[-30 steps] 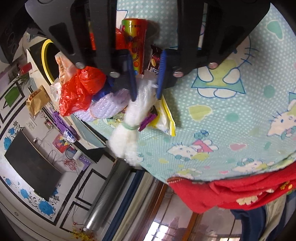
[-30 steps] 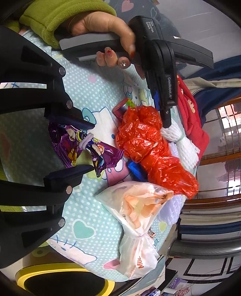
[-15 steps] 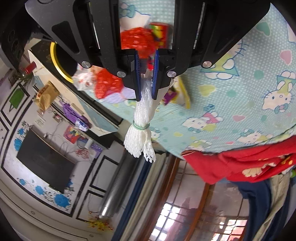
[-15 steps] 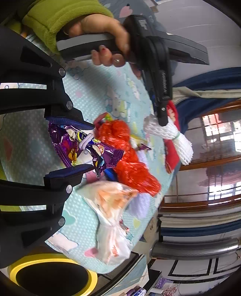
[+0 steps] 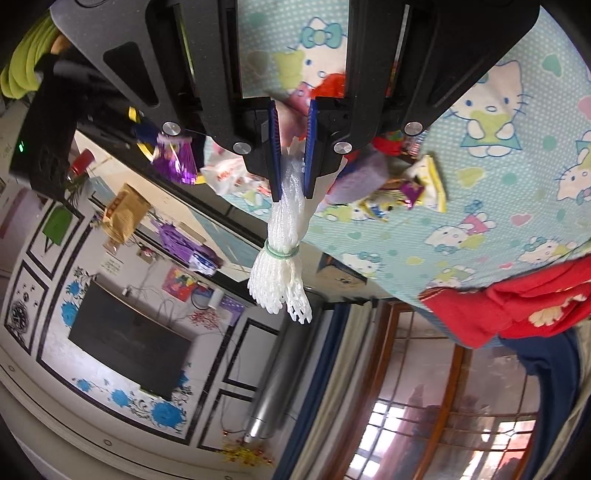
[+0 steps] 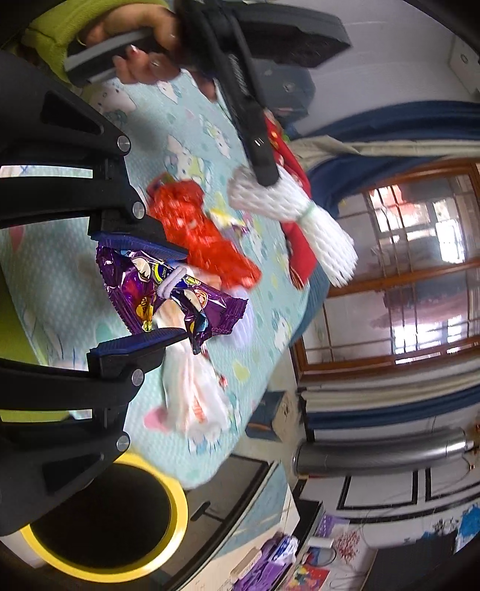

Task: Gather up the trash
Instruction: 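Carry the purple wrapper and white mesh sleeve over the yellow-rimmed bin with both tools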

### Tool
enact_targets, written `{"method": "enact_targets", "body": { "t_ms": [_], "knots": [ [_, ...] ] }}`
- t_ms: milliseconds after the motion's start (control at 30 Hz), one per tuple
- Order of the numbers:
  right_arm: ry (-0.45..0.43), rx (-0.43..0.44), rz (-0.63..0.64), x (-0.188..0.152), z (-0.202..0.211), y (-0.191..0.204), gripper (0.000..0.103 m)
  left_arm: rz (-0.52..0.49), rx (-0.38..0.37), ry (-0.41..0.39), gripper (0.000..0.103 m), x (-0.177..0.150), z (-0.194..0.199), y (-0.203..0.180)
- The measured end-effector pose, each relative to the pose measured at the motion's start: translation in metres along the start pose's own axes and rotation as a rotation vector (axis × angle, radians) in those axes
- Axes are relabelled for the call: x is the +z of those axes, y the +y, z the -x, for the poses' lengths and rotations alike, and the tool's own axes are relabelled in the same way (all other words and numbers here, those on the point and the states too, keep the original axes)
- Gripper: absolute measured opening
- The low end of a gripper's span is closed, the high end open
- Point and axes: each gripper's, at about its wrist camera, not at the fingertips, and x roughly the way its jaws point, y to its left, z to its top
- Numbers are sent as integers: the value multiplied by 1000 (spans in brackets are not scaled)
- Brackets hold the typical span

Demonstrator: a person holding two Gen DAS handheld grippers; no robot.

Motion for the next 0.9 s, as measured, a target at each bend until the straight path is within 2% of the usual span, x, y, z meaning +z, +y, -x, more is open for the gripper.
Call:
{"method": "enact_targets", "body": {
  "t_ms": [500,900],
  "knots": [
    [-59,-131,-90,13,29,-61,36,-57,-92,54,7,-12,-20,-40],
    [-89,-246,-176,10,48,-115,36,-116,-156,112,7,-26,-43,-73]
  ]
}}
